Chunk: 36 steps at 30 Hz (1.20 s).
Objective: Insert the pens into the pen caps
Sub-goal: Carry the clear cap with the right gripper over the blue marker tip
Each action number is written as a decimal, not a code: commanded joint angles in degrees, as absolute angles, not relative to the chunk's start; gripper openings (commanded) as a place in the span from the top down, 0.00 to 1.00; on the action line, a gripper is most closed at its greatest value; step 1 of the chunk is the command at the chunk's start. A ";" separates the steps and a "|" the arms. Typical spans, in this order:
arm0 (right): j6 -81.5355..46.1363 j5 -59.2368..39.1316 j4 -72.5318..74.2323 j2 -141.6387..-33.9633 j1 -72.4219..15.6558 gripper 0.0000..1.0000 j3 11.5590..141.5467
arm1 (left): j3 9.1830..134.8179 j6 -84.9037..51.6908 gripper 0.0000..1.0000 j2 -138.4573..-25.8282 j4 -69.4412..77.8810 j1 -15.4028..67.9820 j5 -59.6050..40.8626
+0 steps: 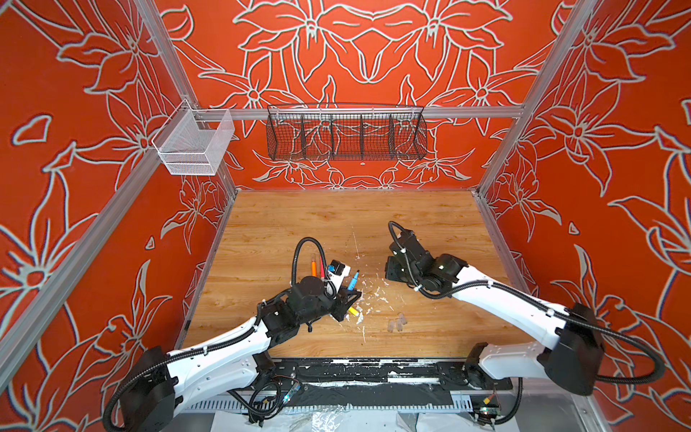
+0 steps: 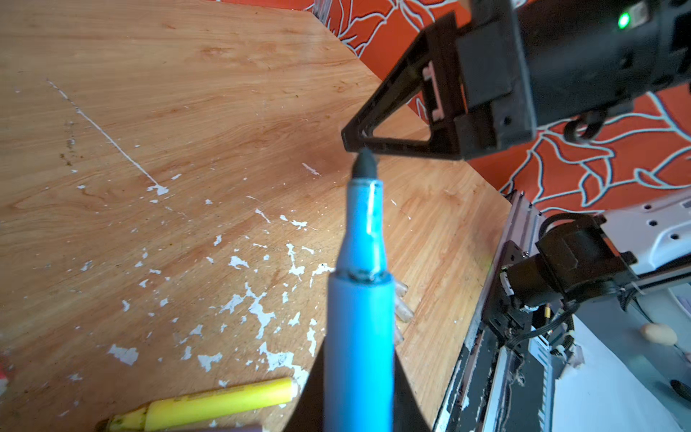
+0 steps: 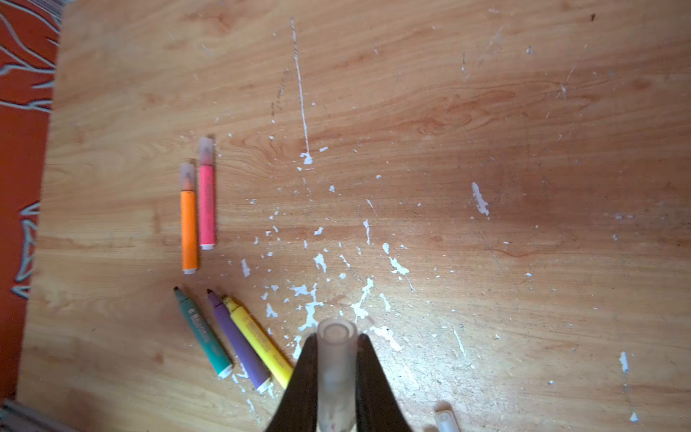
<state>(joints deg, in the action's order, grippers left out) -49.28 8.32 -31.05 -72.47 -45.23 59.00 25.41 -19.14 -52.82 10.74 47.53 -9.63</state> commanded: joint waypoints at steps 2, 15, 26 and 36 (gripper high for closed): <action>-48.86 7.72 -30.72 -64.97 -45.52 1.00 59.24 | 26.56 -20.18 1.00 -55.14 17.15 47.99 -13.02; -48.55 2.16 -15.10 -53.93 -46.00 1.00 51.94 | 28.81 -24.42 1.00 -63.39 26.01 49.57 -17.36; -48.93 7.27 -0.16 -54.84 -51.54 1.00 46.23 | 27.60 -26.72 1.00 -63.70 28.60 49.66 -16.46; -49.61 7.32 4.99 -57.72 -52.24 1.00 44.38 | 26.89 -26.81 1.00 -63.10 28.70 49.66 -16.24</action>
<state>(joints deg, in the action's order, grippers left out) -48.80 6.55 1.76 -57.08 -51.79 45.19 27.29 -26.46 -63.33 26.26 49.23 -16.36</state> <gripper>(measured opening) 0.172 0.153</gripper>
